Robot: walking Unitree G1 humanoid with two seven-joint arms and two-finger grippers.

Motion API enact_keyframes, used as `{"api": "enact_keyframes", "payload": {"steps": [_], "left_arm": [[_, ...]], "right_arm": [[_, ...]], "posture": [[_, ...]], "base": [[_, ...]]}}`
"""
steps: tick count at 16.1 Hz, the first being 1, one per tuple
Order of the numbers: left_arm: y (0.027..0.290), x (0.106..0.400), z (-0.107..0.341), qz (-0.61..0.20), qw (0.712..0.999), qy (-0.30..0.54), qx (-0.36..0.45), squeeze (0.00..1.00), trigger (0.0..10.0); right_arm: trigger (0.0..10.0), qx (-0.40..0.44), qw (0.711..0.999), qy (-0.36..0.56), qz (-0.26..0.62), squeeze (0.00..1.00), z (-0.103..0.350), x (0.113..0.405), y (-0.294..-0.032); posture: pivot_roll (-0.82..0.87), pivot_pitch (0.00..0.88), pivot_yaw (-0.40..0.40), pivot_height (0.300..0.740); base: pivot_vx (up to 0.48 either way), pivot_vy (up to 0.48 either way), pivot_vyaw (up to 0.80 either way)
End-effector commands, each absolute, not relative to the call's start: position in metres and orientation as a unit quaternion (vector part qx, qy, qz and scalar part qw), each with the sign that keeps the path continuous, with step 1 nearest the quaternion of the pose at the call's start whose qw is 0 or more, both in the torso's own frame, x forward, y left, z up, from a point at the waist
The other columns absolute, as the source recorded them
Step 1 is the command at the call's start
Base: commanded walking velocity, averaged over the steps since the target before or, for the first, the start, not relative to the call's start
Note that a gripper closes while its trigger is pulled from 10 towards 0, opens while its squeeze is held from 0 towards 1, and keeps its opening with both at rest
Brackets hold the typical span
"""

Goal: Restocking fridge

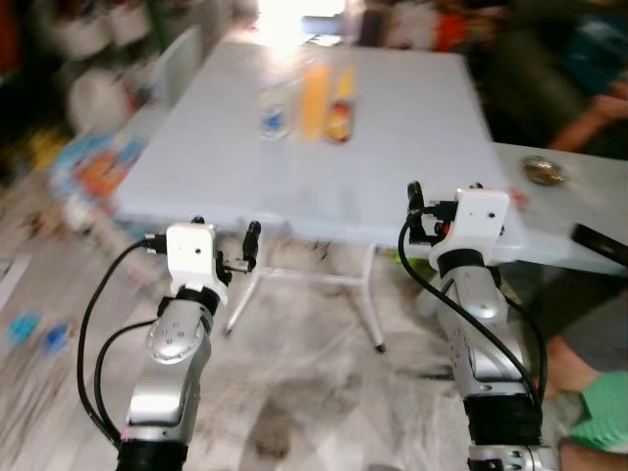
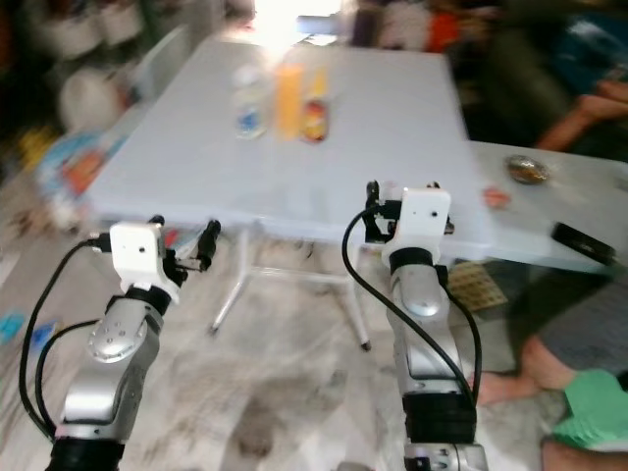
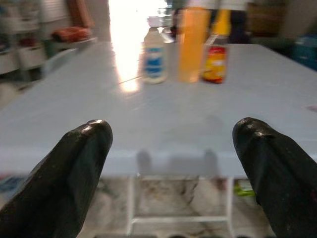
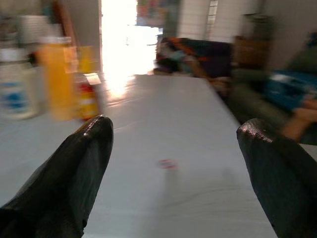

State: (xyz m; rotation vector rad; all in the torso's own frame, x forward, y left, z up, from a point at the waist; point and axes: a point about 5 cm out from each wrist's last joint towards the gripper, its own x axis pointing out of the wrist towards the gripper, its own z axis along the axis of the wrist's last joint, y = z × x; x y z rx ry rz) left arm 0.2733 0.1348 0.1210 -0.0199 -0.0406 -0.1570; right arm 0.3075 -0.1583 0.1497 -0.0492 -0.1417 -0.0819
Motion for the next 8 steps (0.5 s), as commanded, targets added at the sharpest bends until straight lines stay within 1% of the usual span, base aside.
{"api": "enact_keyframes", "payload": {"steps": [1,3,8], "left_arm": [[0.1284,0.2742,0.125,-0.089,0.996,-0.026,-0.01,0.0,10.0],[0.1285,0.2751,0.1257,-0.089,0.996,-0.027,-0.009,0.0,10.0],[0.1262,0.2776,0.1259,-0.091,0.995,-0.027,-0.01,0.0,10.0]], "right_arm": [[10.0,-0.025,0.996,-0.065,-0.052,0.0,0.1473,0.3069,-0.1656],[10.0,-0.024,0.996,-0.065,-0.052,0.0,0.1474,0.3074,-0.1653],[10.0,-0.03,0.996,-0.064,-0.047,0.0,0.1468,0.3079,-0.165]], "posture": [[-0.01,0.0,-0.044,0.74],[-0.01,0.0,-0.041,0.74],[-0.01,0.0,-0.042,0.74]], "base": [[0.322,0.0,-0.68],[0.324,0.0,0.0],[0.441,0.0,0.0]]}}
